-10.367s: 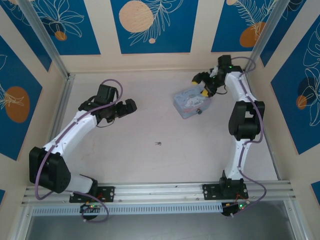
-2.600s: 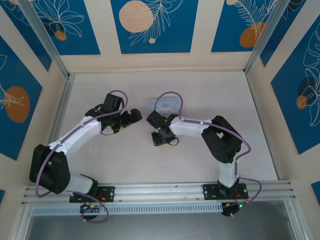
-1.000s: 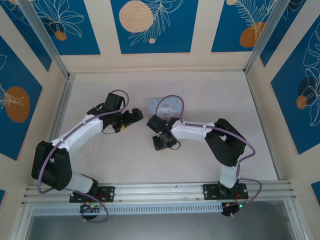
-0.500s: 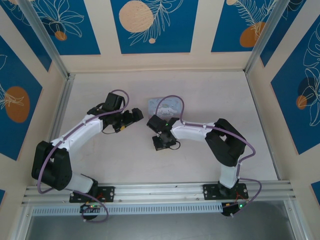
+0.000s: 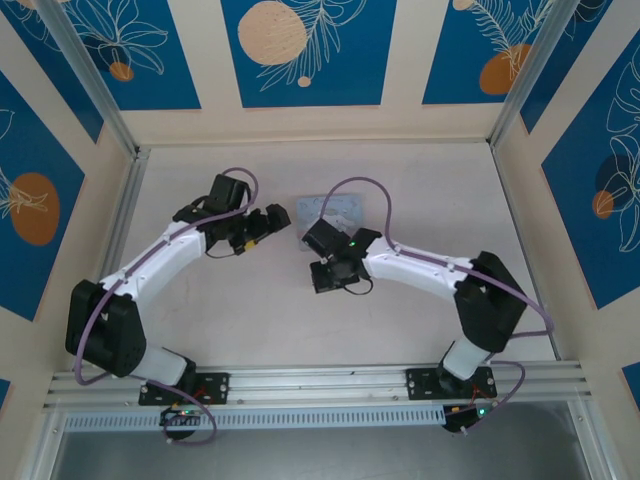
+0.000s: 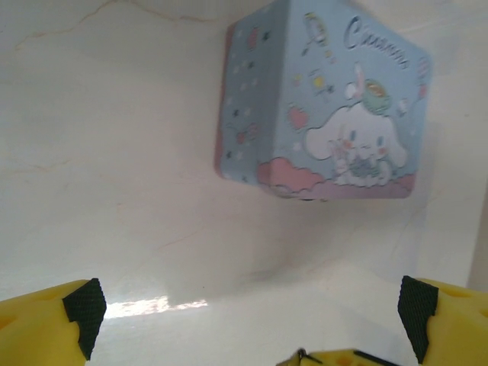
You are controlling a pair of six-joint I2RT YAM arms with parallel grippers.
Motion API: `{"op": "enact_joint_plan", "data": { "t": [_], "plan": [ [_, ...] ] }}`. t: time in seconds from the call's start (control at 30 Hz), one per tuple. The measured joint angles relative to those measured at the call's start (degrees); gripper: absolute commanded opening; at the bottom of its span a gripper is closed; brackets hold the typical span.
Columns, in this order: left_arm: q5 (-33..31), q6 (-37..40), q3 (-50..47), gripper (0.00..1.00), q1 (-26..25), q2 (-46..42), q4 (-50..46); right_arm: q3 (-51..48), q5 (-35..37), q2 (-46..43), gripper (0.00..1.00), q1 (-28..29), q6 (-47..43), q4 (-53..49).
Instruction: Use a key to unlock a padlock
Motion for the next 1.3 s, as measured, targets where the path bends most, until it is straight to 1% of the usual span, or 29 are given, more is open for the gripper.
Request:
{"op": "enact_joint_plan", "data": {
  "t": [0.13, 0.23, 0.3, 0.43, 0.5, 0.67, 0.77, 1.0, 1.13, 1.3],
  "plan": [
    [3.78, -3.98, 2.36, 1.0, 0.0, 0.0, 1.16, 3.82, -0.07, -3.87, 0.0, -1.31, 1.7, -1.38],
    [7.15, -8.59, 3.26, 0.94, 0.0, 0.0, 4.33, 7.78, -1.2, -4.94, 0.0, -4.13, 3.41, -1.36],
    [9.14, -11.43, 4.0, 0.86, 0.0, 0.0, 6.62, 9.99, -2.45, -5.14, 0.0, -6.69, 4.81, -0.61],
    [11.87, -14.36, 6.29, 0.68, -0.02, 0.57, 9.81, 11.76, -4.55, -5.14, 0.0, -10.27, 7.13, 0.96],
    [12.76, -15.47, 6.88, 0.56, -0.04, 0.63, 11.28, 12.07, -5.51, -5.11, 0.0, -11.19, 8.04, 1.64],
    [14.25, -16.11, 6.51, 0.33, -0.44, 0.66, 13.16, 12.02, -7.5, -5.14, 0.0, -11.69, 9.97, 2.78],
    [14.71, -16.46, 5.09, 0.26, -1.16, 0.66, 14.6, 11.13, -8.7, -5.14, 0.0, -12.04, 11.21, 4.07],
    [16.46, -16.65, 2.91, 0.25, -2.82, 2.12, 16.9, 8.68, -11.1, -5.14, 0.0, -13.31, 13.49, 5.66],
    [17.49, -16.35, 2.29, 0.29, -3.41, 2.47, 17.57, 8.66, -11.76, -5.14, 0.0, -13.9, 14.27, 6.23],
    [18.82, -15.58, 1.27, 0.28, -3.56, 2.47, 18.08, 8.66, -12.15, -5.14, 0.0, -14.49, 14.73, 6.56]
  ]
}}
